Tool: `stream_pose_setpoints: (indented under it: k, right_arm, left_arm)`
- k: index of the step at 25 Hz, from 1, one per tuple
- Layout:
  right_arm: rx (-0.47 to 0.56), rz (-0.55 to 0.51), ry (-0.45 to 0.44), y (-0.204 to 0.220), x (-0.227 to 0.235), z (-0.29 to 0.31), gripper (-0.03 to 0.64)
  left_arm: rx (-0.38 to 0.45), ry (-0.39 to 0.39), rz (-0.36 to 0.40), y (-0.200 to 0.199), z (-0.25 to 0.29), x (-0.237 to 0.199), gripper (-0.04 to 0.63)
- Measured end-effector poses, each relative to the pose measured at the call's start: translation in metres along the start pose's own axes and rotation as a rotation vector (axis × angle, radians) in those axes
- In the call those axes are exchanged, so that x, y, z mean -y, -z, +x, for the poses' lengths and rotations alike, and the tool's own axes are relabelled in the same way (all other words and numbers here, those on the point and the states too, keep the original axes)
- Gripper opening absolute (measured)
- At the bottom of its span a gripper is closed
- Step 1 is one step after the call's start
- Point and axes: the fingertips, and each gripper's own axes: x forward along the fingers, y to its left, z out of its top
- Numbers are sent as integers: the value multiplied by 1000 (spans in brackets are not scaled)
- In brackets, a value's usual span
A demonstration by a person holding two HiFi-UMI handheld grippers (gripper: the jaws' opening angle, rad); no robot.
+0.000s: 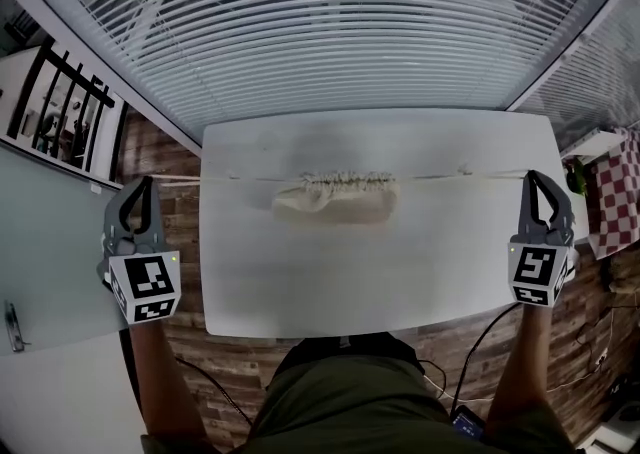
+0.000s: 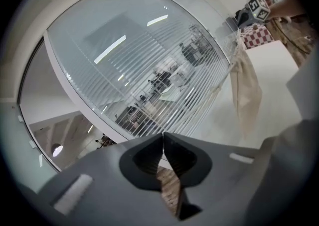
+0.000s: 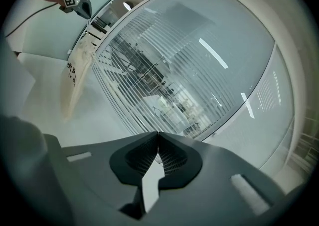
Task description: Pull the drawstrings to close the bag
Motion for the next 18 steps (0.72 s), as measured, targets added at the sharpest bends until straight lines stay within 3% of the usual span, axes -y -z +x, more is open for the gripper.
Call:
stream_pose_setpoints:
  k: [6, 18]
  right_arm:
    - [73, 11, 27, -20, 8, -2, 15]
    - [90, 27, 48, -17, 14, -4, 15]
  left_arm:
    - [52, -8, -45, -16, 5, 1, 12]
    - [87, -26, -60, -30, 7, -6, 14]
